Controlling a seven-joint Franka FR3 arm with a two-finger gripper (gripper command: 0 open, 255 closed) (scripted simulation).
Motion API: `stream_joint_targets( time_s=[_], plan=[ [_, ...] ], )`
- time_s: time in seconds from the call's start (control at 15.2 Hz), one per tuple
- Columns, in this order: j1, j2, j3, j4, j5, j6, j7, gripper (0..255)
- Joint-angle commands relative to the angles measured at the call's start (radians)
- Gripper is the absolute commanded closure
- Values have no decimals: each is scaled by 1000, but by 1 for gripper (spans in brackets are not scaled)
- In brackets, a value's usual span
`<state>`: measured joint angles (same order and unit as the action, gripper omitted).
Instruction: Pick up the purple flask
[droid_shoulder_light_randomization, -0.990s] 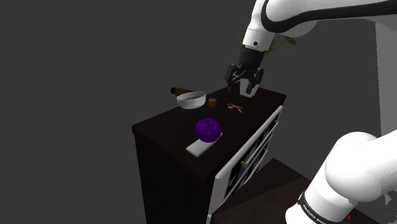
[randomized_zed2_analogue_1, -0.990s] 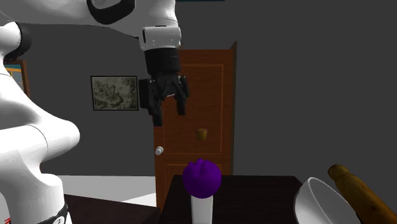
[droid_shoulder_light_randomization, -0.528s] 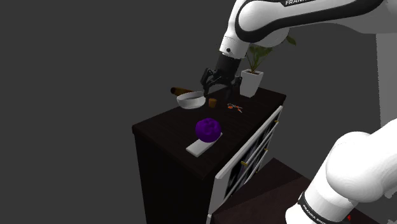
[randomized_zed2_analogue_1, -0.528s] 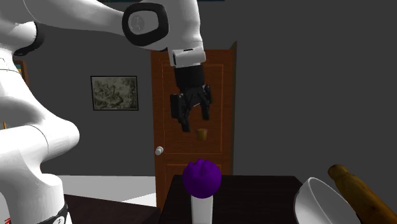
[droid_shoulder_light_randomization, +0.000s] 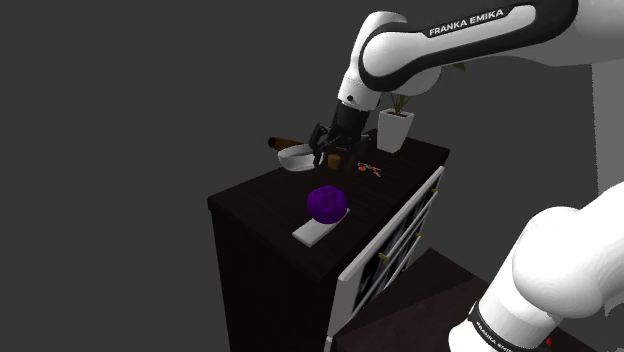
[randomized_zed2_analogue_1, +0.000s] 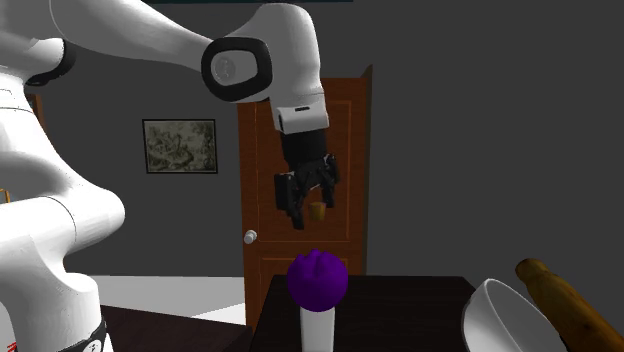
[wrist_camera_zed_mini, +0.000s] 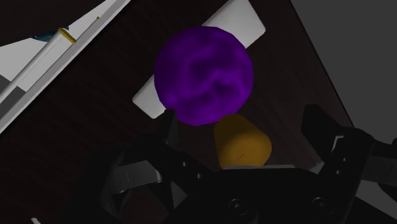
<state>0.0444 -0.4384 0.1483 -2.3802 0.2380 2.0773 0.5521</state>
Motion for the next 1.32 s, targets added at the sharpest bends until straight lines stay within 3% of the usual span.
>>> stream_joint_targets(
  time_s=[0.0,0.07,0.66,1.25],
  plan=[
    [0,0,0,-10,1,11,-2,0],
    [0,0,0,-11,1,11,-2,255],
    [1,0,0,-10,1,11,-2,255],
    [-4,-17,-8,96,-12,-112,17,255]
  ],
)
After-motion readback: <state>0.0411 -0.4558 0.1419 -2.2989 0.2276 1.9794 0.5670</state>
